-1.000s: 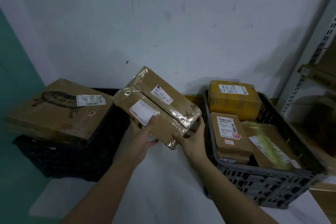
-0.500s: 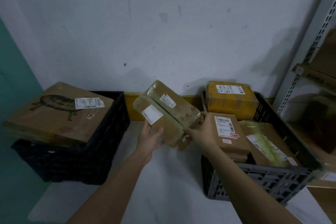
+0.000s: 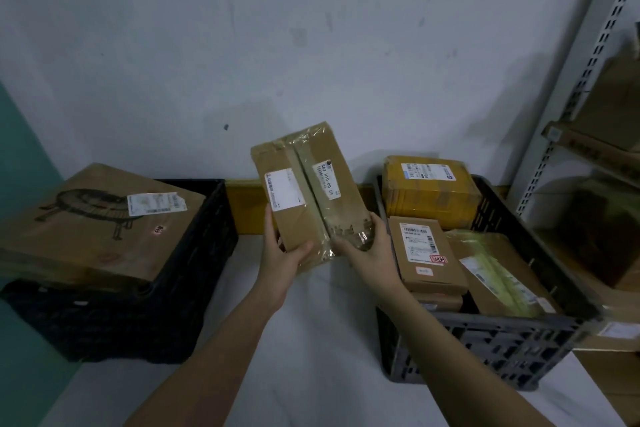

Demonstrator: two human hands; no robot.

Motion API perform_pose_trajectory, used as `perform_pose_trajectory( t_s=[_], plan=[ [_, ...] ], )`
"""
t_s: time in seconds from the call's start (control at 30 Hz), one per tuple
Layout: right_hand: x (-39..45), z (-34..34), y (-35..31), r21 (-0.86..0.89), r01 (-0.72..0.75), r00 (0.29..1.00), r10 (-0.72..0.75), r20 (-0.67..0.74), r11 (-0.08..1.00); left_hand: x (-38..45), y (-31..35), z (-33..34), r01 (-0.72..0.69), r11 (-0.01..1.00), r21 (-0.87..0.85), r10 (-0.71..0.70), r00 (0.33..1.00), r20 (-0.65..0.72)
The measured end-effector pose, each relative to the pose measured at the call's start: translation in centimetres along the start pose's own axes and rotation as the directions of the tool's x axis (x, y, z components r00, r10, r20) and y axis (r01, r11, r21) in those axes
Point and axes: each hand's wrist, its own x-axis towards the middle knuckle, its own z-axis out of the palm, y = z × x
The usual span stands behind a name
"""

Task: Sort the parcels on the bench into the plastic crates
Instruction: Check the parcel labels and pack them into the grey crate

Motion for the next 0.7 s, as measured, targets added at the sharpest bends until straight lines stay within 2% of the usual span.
perform_pose_trajectory(
  t_s=[0.17, 0.3, 0.47, 0.57, 0.63, 0.7],
  plan=[
    [1.0, -2.6, -2.2, 0.054, 0.073, 0.979, -0.061, -0.195, 0.996, -0.1, 2.0, 3.2, -0.105, 0.994, 0.032, 0.104, 0.995, 0.007],
    [1.5, -7.2, -3.7, 0.073, 0.104, 0.951, -0.077, -0.298, 0.992, 0.4, 3.8, 7.0, -0.193, 0.979, 0.069, 0.186, 0.978, 0.092],
    [1.2, -15.1, -3.6, 0.100, 0.014, 0.920, 0.026, -0.392, 0.995, -0.1, 3.6, 12.8, -0.174, 0.981, 0.089, 0.146, 0.956, 0.254],
    [0.3, -20.1, -2.8, 0.138, -0.069, 0.882, 0.125, -0.455, 0.988, -0.4, 1.9, 16.3, -0.115, 0.985, 0.129, 0.081, 0.967, 0.243],
    [-0.5, -23.4, -2.4, 0.146, -0.137, 0.858, 0.191, -0.477, 0.980, -0.2, 0.1, 17.8, -0.109, 0.943, 0.314, 0.039, 0.975, 0.220],
    [-1.4, -26.4, -2.2, 0.120, -0.189, 0.844, 0.223, -0.487, 0.975, 0.2, -2.0, 18.3, -0.059, 0.816, 0.574, -0.072, 0.977, 0.202]
  ],
)
